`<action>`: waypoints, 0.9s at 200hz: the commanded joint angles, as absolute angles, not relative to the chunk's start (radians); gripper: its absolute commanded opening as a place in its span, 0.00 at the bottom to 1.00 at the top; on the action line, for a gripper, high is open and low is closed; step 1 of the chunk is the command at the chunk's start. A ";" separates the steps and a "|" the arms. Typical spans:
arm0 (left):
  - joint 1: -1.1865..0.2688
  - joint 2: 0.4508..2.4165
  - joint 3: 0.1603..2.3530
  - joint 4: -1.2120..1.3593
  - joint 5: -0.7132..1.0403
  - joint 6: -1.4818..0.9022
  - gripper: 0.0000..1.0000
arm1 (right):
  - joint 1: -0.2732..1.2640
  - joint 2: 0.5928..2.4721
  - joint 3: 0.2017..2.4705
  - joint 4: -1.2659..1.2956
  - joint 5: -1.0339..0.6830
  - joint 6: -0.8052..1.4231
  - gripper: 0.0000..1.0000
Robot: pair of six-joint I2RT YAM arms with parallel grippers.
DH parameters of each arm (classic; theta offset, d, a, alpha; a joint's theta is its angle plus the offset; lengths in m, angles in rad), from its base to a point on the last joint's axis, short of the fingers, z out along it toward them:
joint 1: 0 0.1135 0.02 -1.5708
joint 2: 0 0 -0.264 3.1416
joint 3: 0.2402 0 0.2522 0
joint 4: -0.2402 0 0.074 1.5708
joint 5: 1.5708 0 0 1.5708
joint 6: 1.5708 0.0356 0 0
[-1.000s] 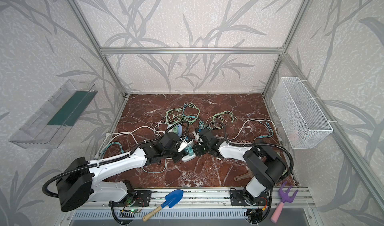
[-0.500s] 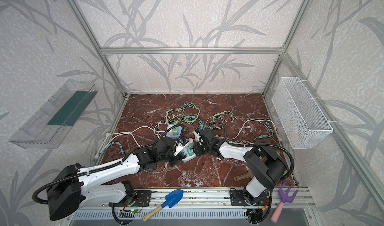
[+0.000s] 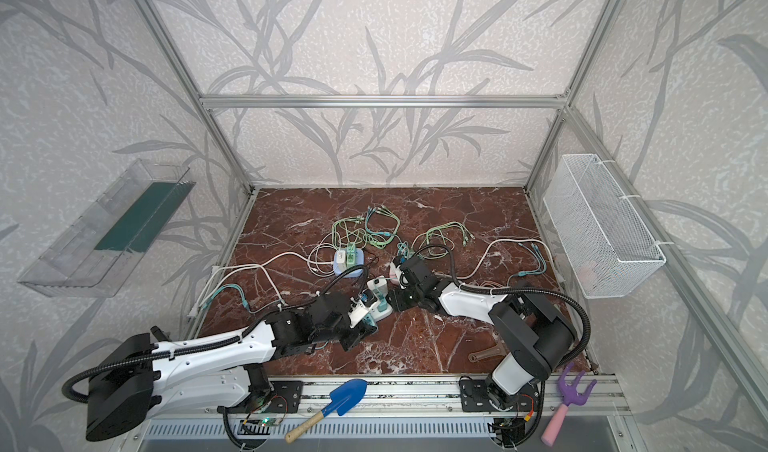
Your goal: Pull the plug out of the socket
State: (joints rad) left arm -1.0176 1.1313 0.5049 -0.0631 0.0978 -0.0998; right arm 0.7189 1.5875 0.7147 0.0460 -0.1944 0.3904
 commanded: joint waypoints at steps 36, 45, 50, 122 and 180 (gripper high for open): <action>-1.065 1.201 0.469 0.117 0.034 -0.158 0.18 | 0.710 1.614 0.677 -0.076 -0.150 0.377 0.51; -1.074 1.210 0.468 0.133 0.025 -0.160 0.18 | 0.711 1.612 0.678 -0.078 -0.149 0.376 0.51; -1.078 1.214 0.463 0.146 0.020 -0.162 0.18 | 0.710 1.611 0.678 -0.080 -0.149 0.376 0.51; -1.106 1.262 0.412 0.226 -0.027 -0.176 0.18 | 0.710 1.608 0.676 -0.087 -0.145 0.374 0.51; -1.110 1.285 0.383 0.258 -0.046 -0.186 0.21 | 0.710 1.609 0.670 -0.089 -0.146 0.374 0.51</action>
